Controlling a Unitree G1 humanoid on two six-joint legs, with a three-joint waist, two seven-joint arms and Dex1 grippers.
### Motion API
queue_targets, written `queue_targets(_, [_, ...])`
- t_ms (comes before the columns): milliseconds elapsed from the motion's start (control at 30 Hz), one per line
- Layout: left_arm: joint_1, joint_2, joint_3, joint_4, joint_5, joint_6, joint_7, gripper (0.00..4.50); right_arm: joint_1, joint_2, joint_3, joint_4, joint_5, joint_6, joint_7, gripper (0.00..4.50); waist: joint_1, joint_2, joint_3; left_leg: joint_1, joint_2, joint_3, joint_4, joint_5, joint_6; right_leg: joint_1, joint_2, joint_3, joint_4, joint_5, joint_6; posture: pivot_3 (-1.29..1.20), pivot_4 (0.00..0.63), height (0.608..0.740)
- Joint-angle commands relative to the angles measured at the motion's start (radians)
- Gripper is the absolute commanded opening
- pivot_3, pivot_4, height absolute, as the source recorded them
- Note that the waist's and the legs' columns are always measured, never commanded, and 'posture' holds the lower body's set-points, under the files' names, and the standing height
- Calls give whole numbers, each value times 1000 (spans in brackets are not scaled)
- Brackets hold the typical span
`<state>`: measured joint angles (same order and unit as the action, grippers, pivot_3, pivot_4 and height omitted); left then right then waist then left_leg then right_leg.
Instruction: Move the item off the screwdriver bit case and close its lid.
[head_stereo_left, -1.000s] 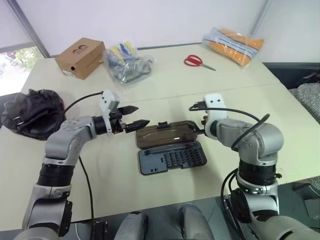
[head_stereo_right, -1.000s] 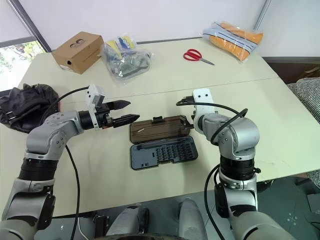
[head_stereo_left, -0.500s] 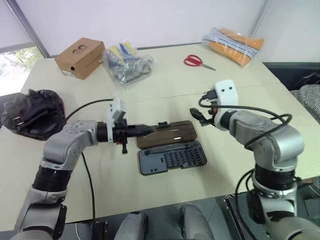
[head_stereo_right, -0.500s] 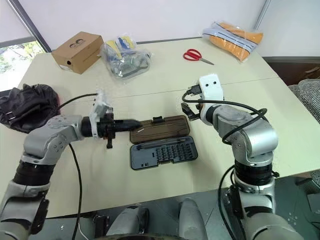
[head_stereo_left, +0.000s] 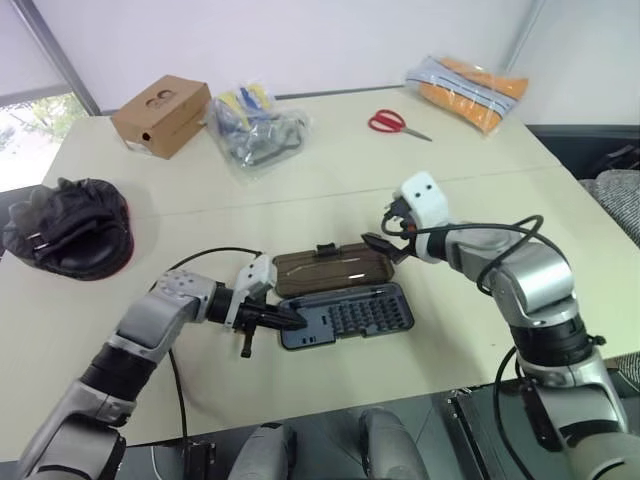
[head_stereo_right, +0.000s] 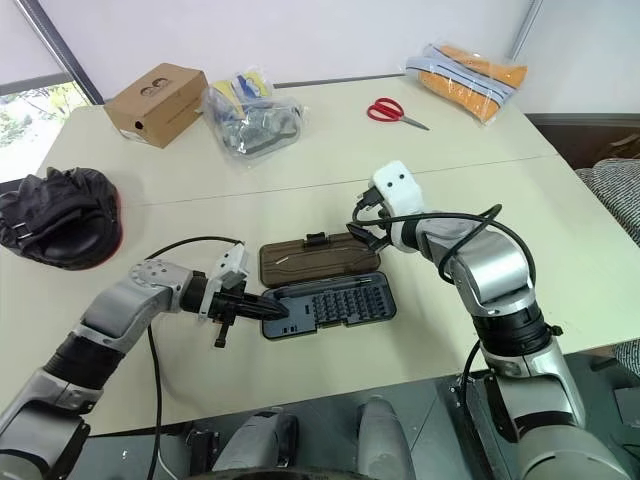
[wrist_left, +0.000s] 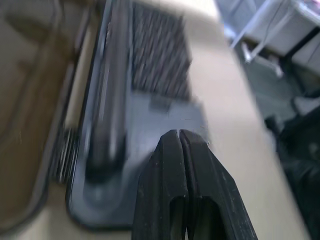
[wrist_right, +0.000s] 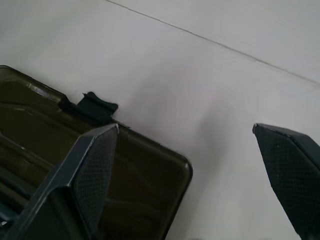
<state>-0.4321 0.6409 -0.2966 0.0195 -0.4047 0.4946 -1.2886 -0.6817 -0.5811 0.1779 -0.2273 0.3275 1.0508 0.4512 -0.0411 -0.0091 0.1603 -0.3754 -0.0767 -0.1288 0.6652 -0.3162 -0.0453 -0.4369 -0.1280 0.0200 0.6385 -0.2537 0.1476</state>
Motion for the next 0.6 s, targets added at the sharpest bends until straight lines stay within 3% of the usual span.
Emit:
queue_targets(33, [4,-19,-13,45,45,-59,-2,36,-57,-51,70,40,-40,-149,144,4500,1,0,0,0,0,0,0,0,0,1,0,0,-1,0,0,0,150,740])
queue_targets(267, [14,-40,-11,87,78,-110,10,36,-169,-64,150,193,-93,-314,355,4500,2,0,0,1,0,-1,1,0,0,5,0,-2,-5,0,0,0,150,740])
queue_targets(600, [20,-45,4,85,74,-108,28,36,-294,31,238,676,-259,-674,533,4500,2,0,0,2,0,-2,1,0,0,6,0,-2,-5,0,0,0,150,740])
